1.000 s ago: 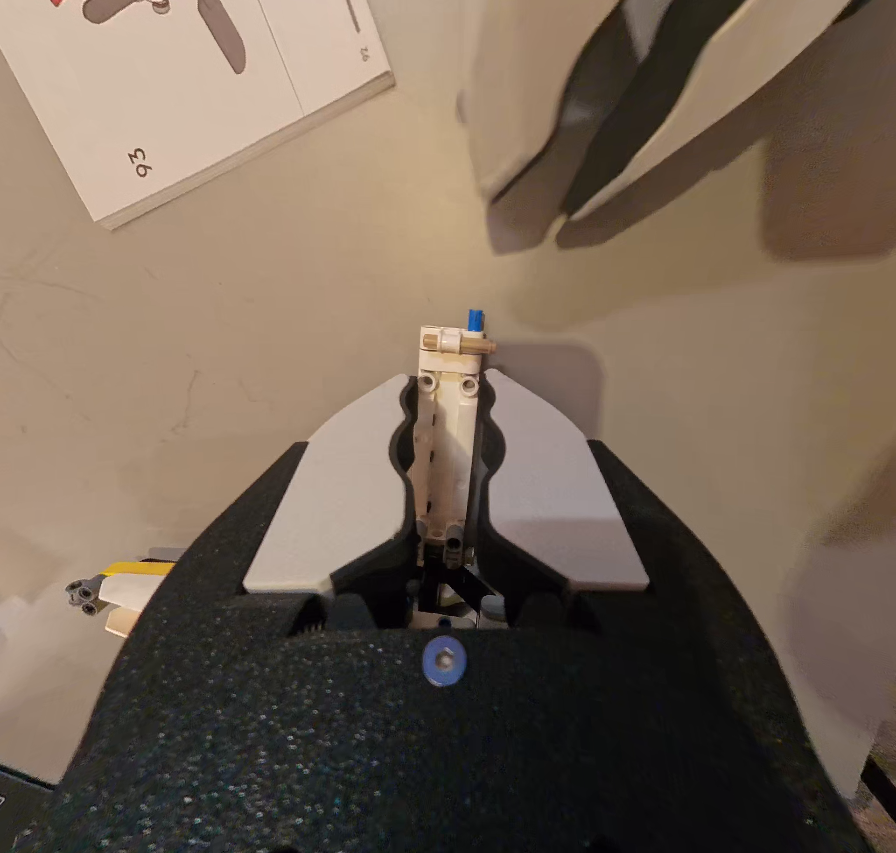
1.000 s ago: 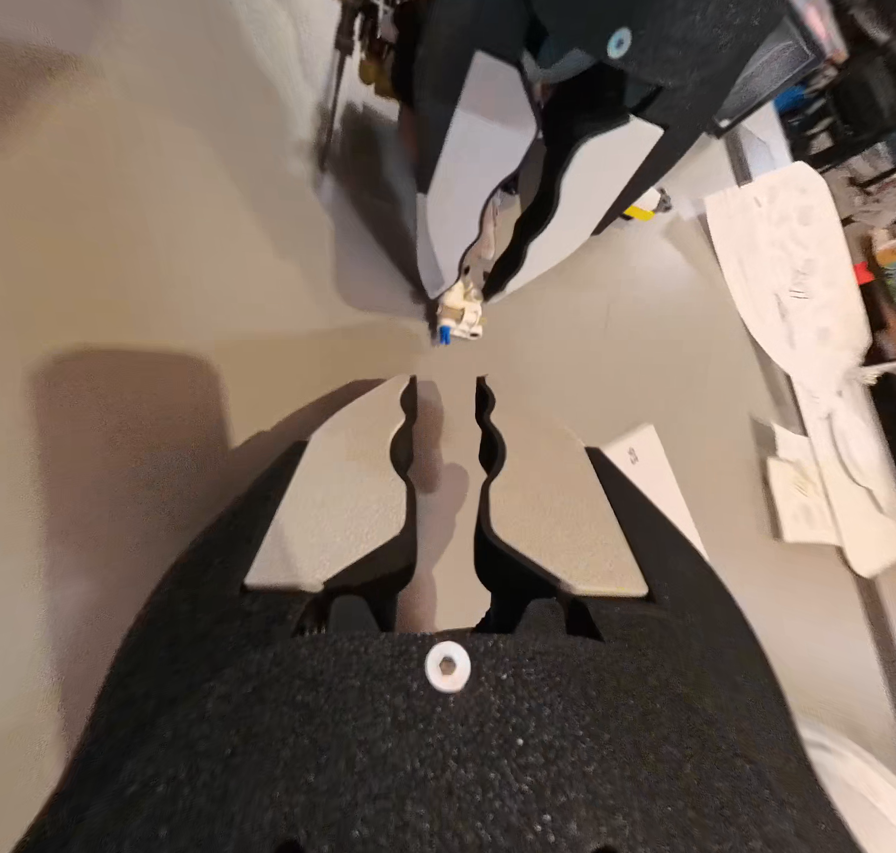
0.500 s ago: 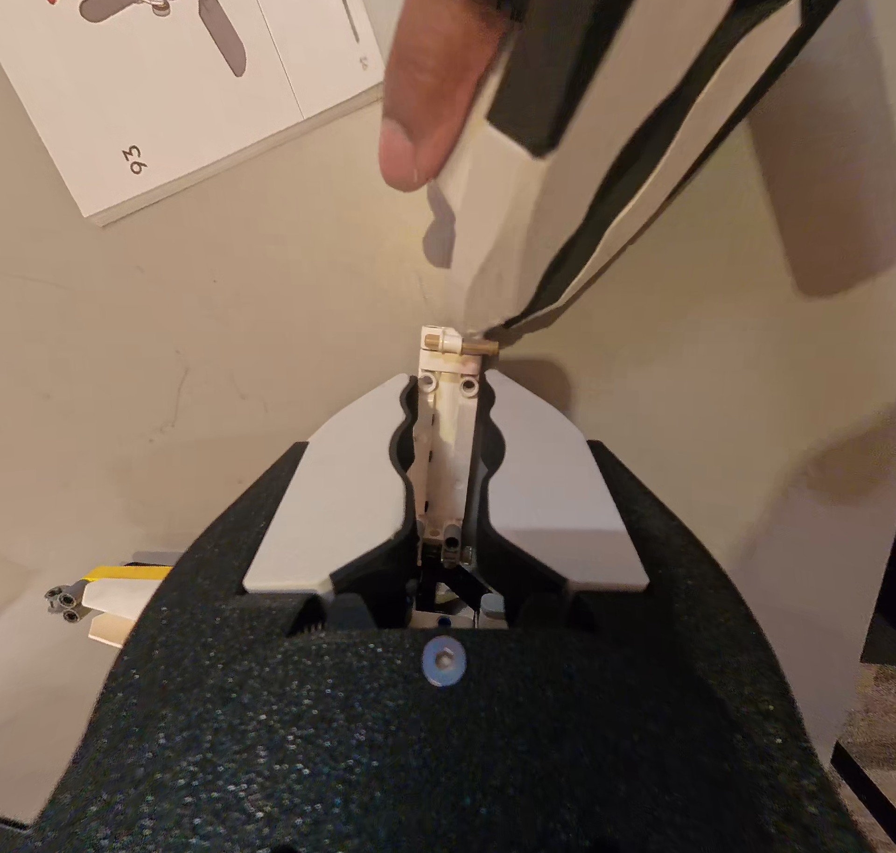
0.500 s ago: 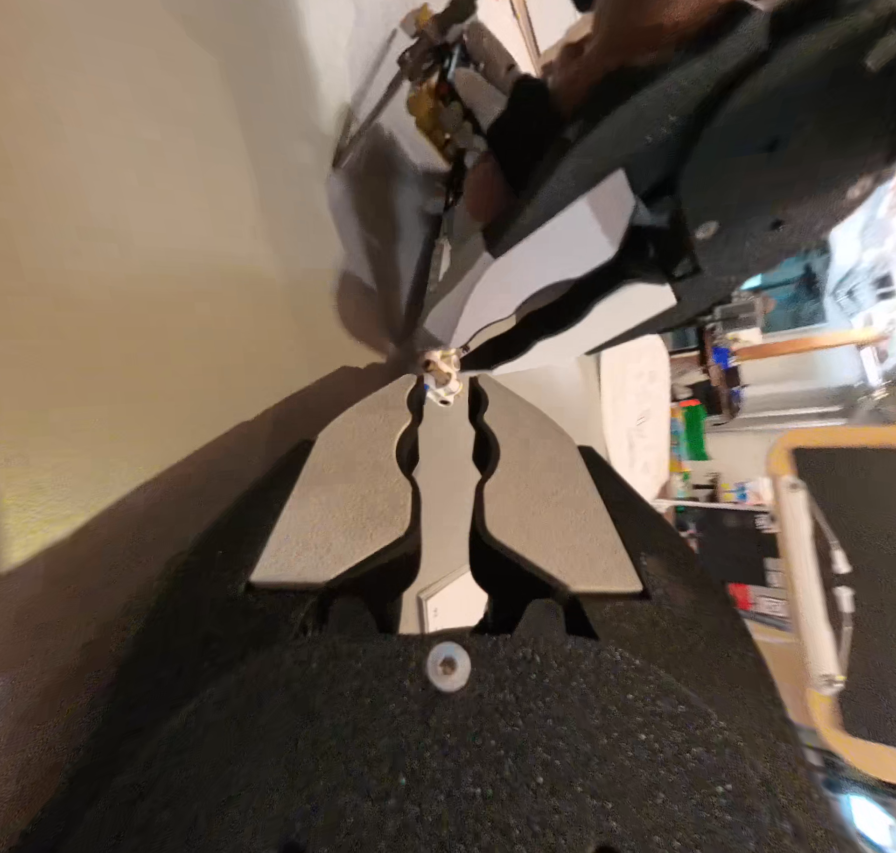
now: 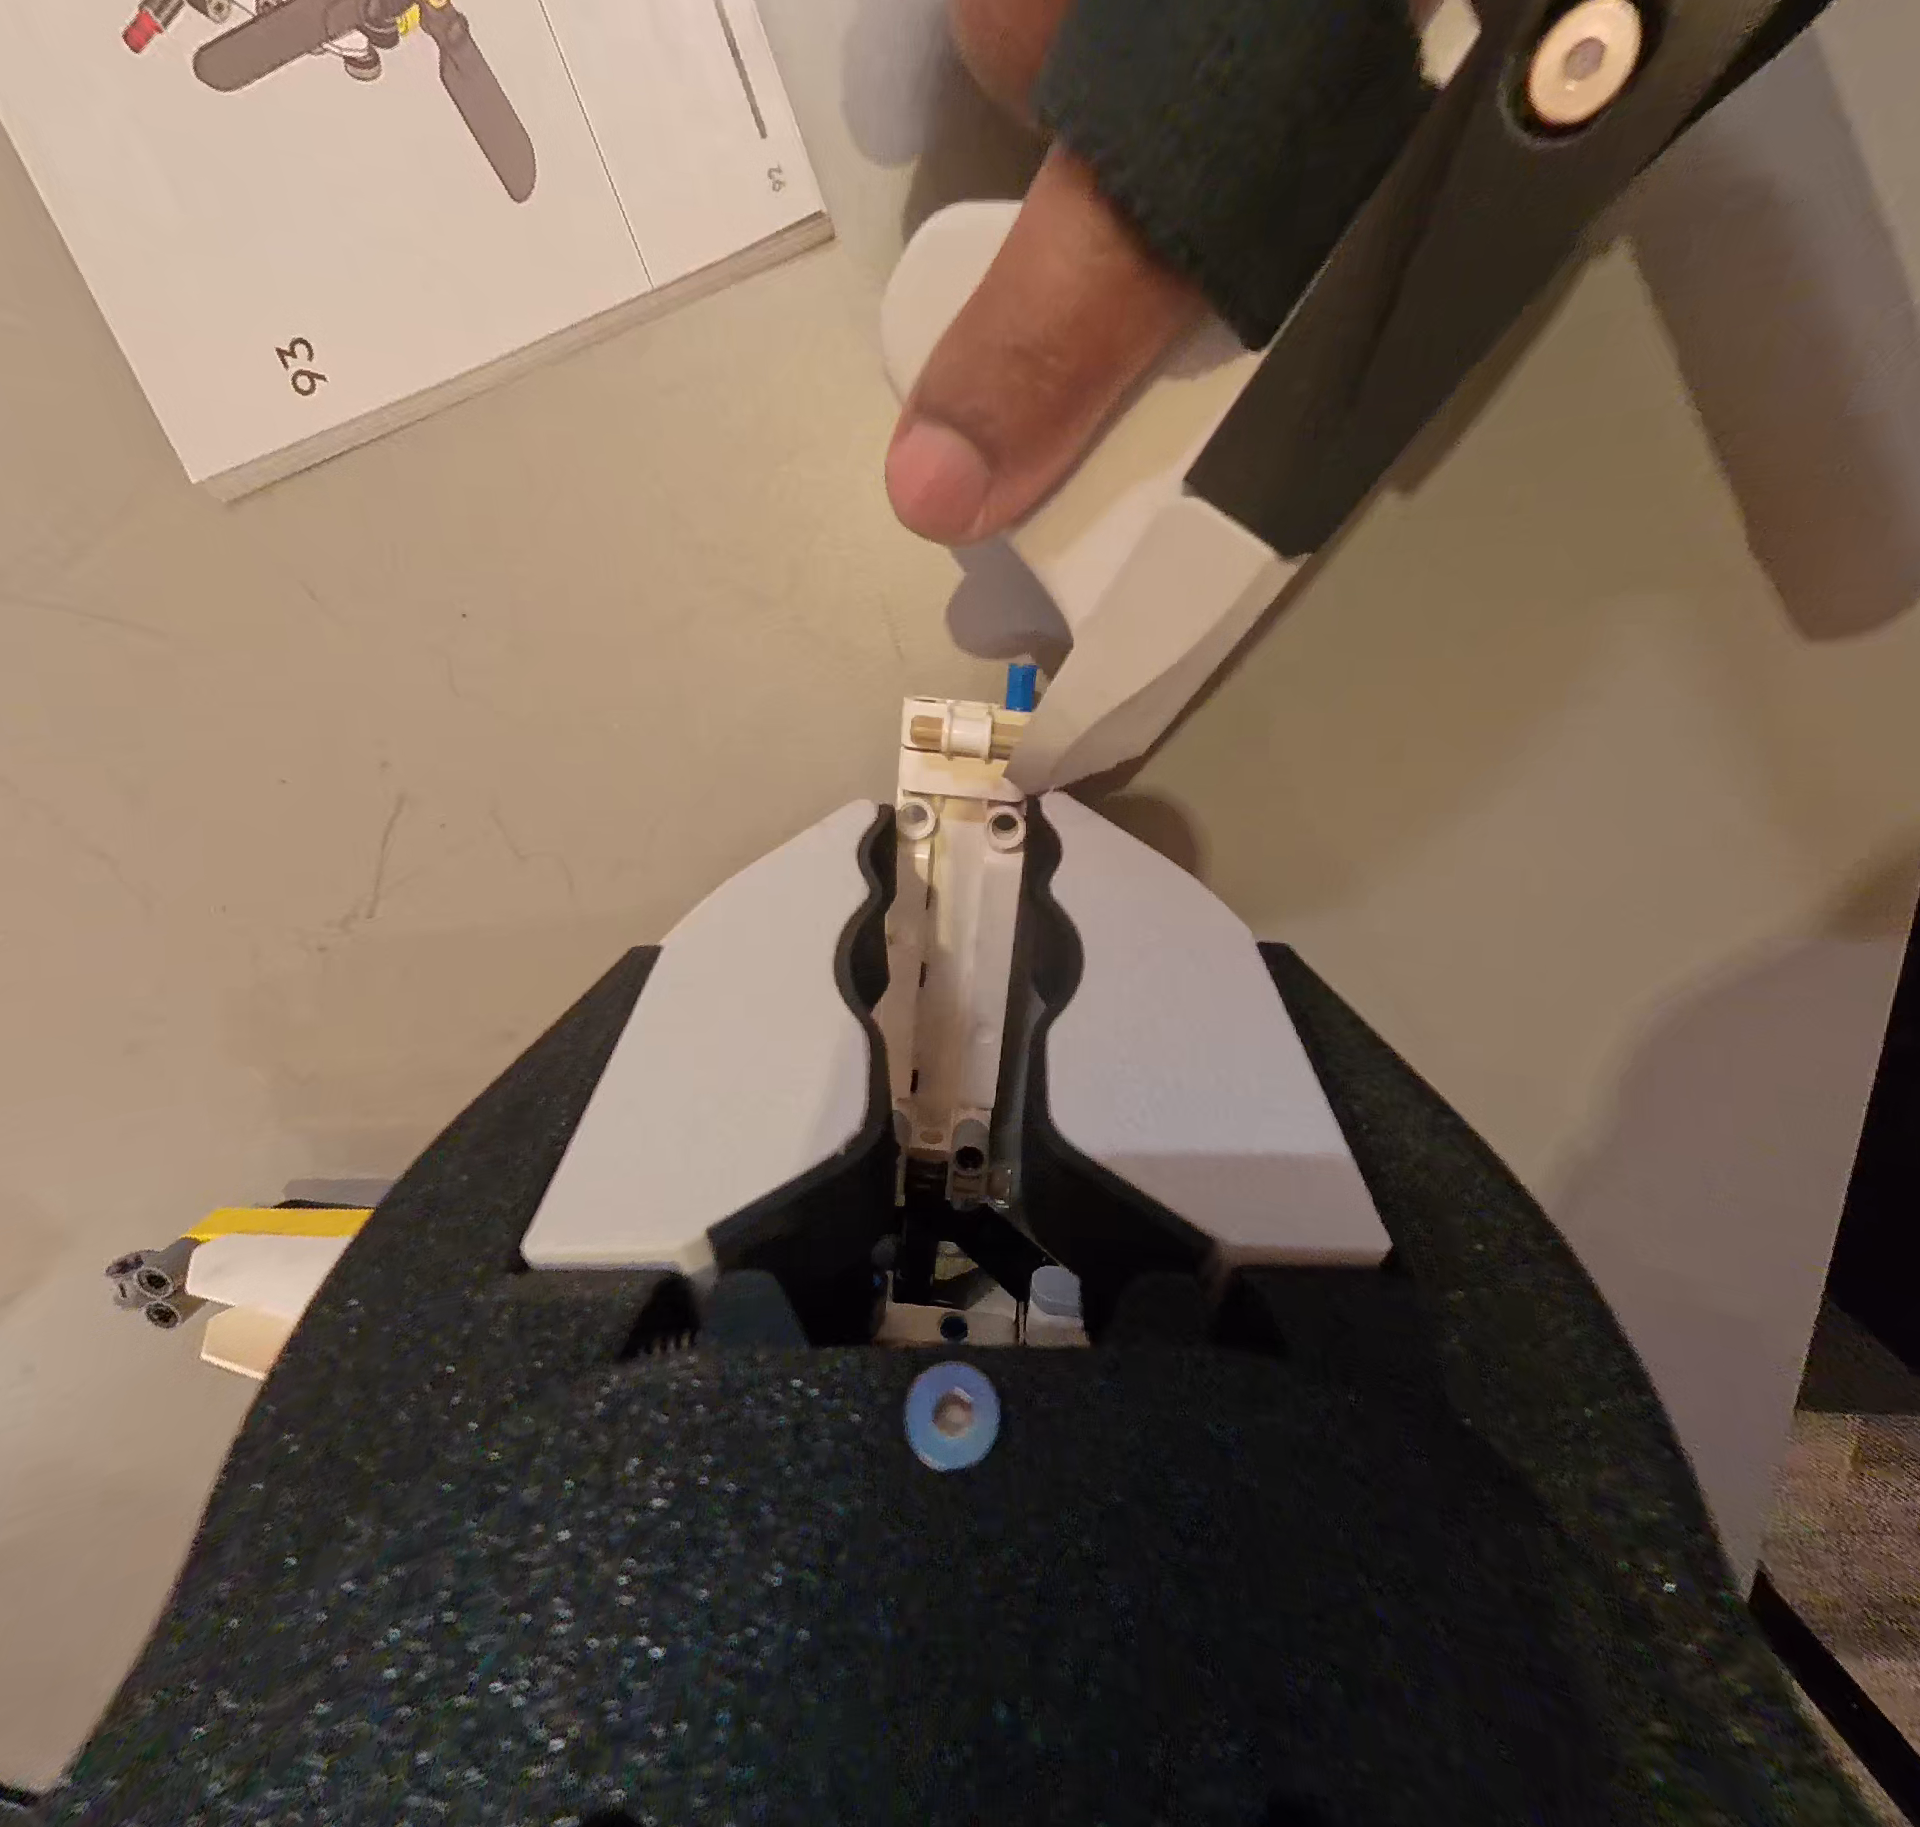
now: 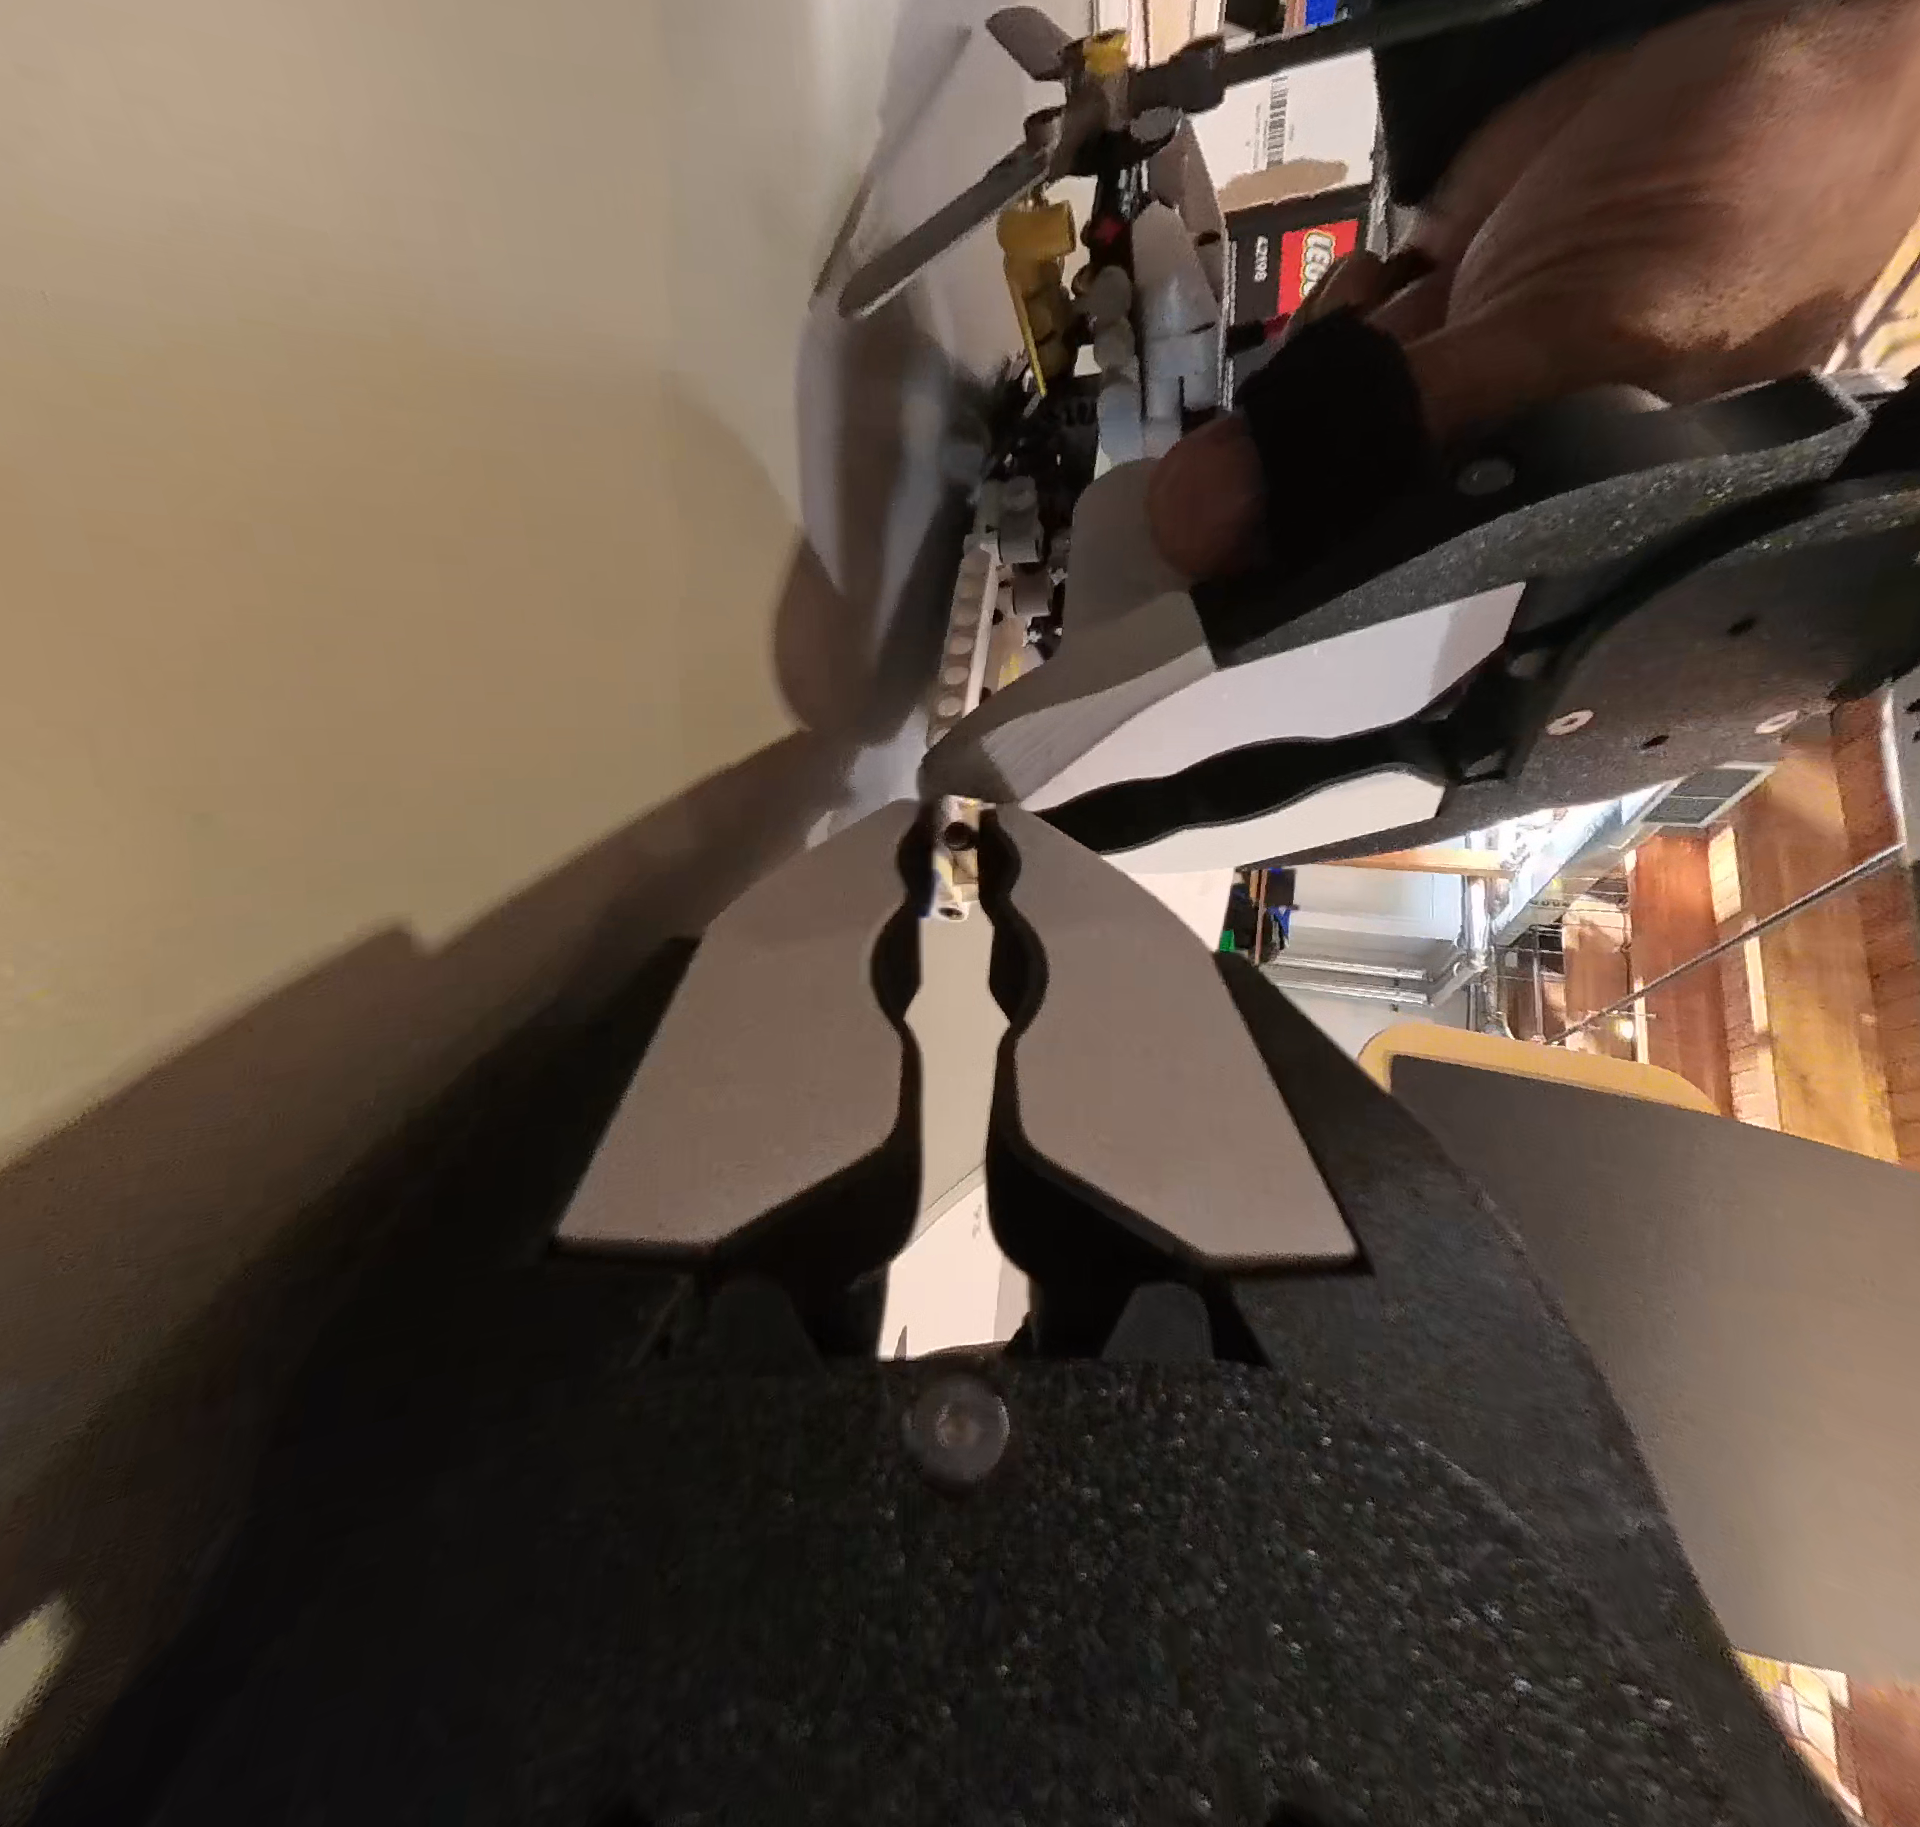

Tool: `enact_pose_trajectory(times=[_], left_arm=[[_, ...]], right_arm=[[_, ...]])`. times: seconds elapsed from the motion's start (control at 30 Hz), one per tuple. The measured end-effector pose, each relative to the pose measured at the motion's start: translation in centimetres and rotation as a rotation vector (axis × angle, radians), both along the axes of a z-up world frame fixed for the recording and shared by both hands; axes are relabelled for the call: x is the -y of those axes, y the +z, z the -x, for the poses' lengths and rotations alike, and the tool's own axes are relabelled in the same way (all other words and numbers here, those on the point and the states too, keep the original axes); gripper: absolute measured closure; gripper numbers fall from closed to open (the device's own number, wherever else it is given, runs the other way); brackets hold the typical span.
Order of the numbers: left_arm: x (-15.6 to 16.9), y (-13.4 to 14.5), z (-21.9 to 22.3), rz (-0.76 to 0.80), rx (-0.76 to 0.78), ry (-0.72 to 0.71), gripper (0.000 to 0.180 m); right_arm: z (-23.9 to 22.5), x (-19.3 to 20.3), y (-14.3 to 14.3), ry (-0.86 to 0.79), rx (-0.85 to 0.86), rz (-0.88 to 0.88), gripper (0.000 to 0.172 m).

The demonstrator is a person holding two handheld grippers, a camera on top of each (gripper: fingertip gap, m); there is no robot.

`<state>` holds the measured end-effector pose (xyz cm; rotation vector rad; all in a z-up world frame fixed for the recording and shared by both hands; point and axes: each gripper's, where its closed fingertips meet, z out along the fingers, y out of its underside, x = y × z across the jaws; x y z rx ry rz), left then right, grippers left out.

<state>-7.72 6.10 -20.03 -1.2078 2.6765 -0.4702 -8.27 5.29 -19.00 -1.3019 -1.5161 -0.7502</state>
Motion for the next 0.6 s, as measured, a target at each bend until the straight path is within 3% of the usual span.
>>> enact_pose_trajectory(times=[0.37,0.6], left_arm=[[-0.6,-1.1,0.5,-0.127,-0.044,-0.067,0.148],[-0.1,-1.4,0.6,-0.113,-0.084,-0.119,0.152]], right_arm=[[0.3,0.3,0.4,0.015,-0.010,-0.004,0.166],[0.4,0.5,0.3,0.019,-0.006,0.008,0.167]])
